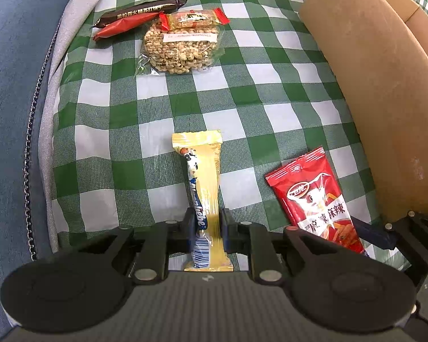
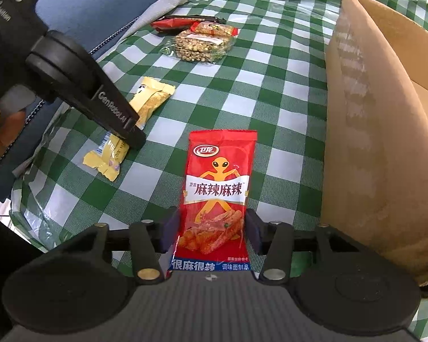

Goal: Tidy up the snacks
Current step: 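Lift both held snacks and carry them over the cardboard box, then open both tools to drop the wafer bar and spicy pack into the box, then move both open tools back to the remaining snacks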

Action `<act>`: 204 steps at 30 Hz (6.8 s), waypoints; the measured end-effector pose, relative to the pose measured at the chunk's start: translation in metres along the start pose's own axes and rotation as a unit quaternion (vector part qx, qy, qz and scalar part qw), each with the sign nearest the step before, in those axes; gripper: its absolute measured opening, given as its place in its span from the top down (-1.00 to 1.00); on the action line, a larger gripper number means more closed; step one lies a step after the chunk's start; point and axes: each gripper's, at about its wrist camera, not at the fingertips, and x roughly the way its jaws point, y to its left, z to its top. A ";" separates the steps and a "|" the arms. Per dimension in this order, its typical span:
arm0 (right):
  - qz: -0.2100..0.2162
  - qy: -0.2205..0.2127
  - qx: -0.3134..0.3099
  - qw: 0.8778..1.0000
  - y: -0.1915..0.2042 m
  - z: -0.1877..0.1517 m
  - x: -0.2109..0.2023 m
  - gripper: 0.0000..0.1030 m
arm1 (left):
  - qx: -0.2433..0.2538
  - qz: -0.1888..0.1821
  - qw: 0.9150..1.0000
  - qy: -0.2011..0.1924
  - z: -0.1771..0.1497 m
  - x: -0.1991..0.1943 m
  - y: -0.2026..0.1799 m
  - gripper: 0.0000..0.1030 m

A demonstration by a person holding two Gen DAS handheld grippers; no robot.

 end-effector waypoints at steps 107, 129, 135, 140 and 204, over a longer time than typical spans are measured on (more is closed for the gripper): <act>-0.216 -0.295 0.156 0.918 -0.235 -0.031 -0.173 0.14 | 0.097 -0.146 0.898 -0.402 0.009 -0.107 -0.208 0.71; -0.219 -0.293 0.145 0.919 -0.232 -0.030 -0.176 -0.18 | 0.110 -0.160 0.898 -0.395 0.009 -0.107 -0.213 0.24; -0.216 -0.295 0.147 0.919 -0.227 -0.027 -0.173 -0.18 | 0.119 -0.127 0.893 -0.414 0.001 -0.111 -0.202 0.33; -0.209 -0.301 0.140 0.920 -0.216 -0.024 -0.169 -0.17 | 0.124 -0.093 0.900 -0.408 -0.005 -0.114 -0.181 0.65; 0.038 -0.072 0.120 0.989 -0.036 0.198 0.097 -0.29 | 0.018 0.176 0.938 -0.297 0.062 0.035 0.057 0.28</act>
